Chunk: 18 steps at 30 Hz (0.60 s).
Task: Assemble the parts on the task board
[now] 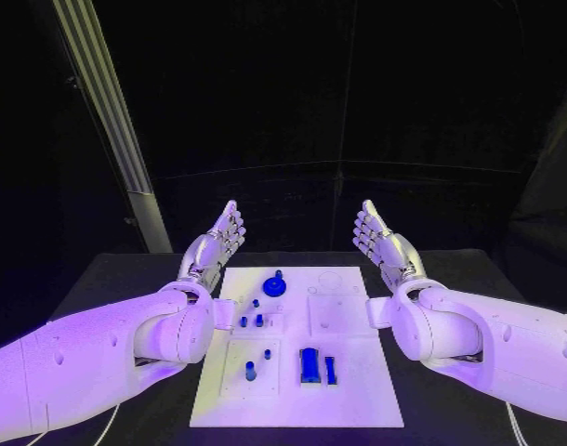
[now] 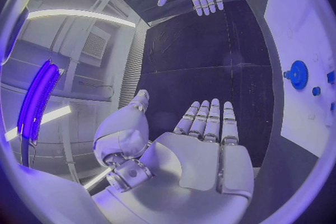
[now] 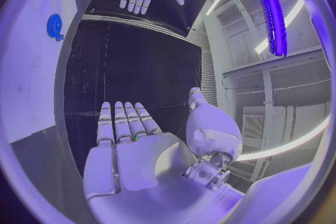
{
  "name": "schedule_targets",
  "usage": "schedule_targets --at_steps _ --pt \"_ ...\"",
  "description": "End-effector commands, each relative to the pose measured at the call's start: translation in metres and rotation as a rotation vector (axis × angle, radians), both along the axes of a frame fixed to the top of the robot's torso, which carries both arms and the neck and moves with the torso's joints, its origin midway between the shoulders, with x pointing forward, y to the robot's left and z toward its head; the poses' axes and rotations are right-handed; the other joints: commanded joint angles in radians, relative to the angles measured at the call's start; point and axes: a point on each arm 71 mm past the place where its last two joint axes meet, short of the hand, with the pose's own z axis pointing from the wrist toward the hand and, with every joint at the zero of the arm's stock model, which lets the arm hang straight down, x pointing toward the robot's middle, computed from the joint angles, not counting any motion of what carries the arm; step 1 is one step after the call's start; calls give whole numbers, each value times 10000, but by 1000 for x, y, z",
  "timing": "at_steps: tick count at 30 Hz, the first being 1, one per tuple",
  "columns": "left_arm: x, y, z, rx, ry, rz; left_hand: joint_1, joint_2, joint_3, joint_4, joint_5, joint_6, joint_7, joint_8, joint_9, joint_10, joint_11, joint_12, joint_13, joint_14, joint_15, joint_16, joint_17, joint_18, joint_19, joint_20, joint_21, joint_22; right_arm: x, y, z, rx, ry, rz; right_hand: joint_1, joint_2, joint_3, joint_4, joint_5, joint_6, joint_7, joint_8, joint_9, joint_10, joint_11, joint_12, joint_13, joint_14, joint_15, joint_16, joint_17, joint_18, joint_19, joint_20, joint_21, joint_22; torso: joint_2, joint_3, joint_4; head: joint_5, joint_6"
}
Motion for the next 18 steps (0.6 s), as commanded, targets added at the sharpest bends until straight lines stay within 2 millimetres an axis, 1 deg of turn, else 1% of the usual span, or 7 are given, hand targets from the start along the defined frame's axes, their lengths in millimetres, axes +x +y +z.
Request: schedule_targets --at_steps 1,2,9,18 --pt "-2 5 3 462 -188 953 -1137 2 -326 10 -77 -834 -104 -84 -14 -879 -36 -187 -12 -833 -17 -964 -294 -371 -702 -214 -245 -930 0 -5 2 7 -100 -666 -1270 -10 104 11 -55 -780 -148 -77 -14 -883 -65 -72 -14 -902 -30 -47 -86 -359 -834 -248 -200 -44 -3 0 5 2 0" --pt "-2 5 3 465 -186 967 -1300 2 -1039 10 -77 -955 -104 -84 -14 -1004 -36 -187 -12 -956 -17 -964 -294 -371 -805 -214 -245 -930 0 -5 2 7 -100 -666 -1457 -10 104 11 -55 -892 -148 -77 -14 -1017 -65 -72 -14 -1036 -30 -47 -86 -359 -957 -248 -200 -44 -3 0 5 2 0" --pt "-2 5 3 465 -186 967 -1895 2 -1039 10 -77 -1392 -104 -84 -14 -1466 -36 -187 -12 -1393 -17 -964 -294 -371 -1175 -214 -245 -930 0 -5 2 7 -100 -666 -2119 -10 104 11 -55 -1302 -148 -77 -14 -1471 -65 -72 -14 -1503 -30 -47 -86 -359 -1393 -248 -200 -44 -3 0 5 2 0" --pt "-2 5 3 465 -186 967 -2439 2 -1039 10 -77 -1772 -104 -84 -14 -1875 -36 -187 -12 -1762 -17 -964 -294 -371 -1478 -214 -245 -930 0 -5 2 7 -100 -666 -2727 -10 104 11 -55 -1641 -148 -77 -14 -1890 -65 -72 -14 -1930 -30 -47 -86 -359 -1768 -248 -200 -44 -3 0 5 2 0"
